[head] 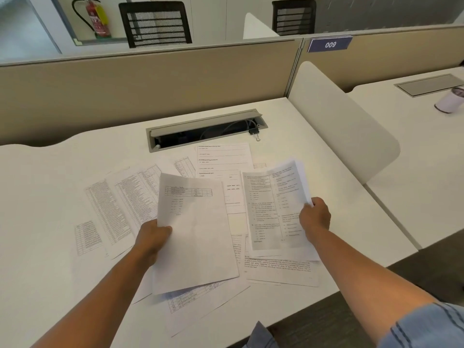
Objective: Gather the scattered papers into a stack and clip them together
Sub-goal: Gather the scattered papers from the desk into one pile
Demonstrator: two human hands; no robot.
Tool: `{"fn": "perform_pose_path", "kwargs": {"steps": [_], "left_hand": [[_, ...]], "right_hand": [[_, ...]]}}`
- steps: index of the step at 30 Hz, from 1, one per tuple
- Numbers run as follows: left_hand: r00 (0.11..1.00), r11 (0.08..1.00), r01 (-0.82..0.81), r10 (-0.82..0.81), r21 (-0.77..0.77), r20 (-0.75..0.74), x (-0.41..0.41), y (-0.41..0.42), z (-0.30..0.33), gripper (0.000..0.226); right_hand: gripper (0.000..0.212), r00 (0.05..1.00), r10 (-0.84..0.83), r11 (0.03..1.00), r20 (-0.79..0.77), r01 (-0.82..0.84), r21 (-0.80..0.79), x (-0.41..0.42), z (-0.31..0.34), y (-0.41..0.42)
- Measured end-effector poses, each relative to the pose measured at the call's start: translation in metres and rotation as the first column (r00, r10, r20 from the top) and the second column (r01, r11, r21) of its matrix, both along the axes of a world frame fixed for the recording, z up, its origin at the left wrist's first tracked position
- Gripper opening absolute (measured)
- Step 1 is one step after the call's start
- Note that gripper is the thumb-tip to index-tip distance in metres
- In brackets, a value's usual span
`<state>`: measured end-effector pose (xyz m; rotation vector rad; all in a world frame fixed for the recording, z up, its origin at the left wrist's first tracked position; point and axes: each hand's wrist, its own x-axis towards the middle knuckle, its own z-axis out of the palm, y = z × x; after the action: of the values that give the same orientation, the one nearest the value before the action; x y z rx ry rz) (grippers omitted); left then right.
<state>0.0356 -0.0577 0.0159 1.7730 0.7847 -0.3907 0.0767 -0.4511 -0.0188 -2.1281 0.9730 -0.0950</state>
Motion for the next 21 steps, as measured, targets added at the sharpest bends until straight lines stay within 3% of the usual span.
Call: {"fn": "perform_pose_path", "kwargs": {"steps": [6, 21], "left_hand": [[0.999, 1.000, -0.019, 0.019, 0.007, 0.040, 0.000, 0.006, 0.006, 0.021], [0.998, 0.999, -0.038, 0.037, 0.008, 0.056, -0.003, 0.021, 0.012, 0.023]], "right_hand": [[0.033, 0.975, -0.065, 0.997, 0.215, 0.072, -0.026, 0.008, 0.016, -0.006], [0.032, 0.910, -0.119, 0.992, 0.397, 0.096, 0.076, 0.025, 0.044, 0.019]]}}
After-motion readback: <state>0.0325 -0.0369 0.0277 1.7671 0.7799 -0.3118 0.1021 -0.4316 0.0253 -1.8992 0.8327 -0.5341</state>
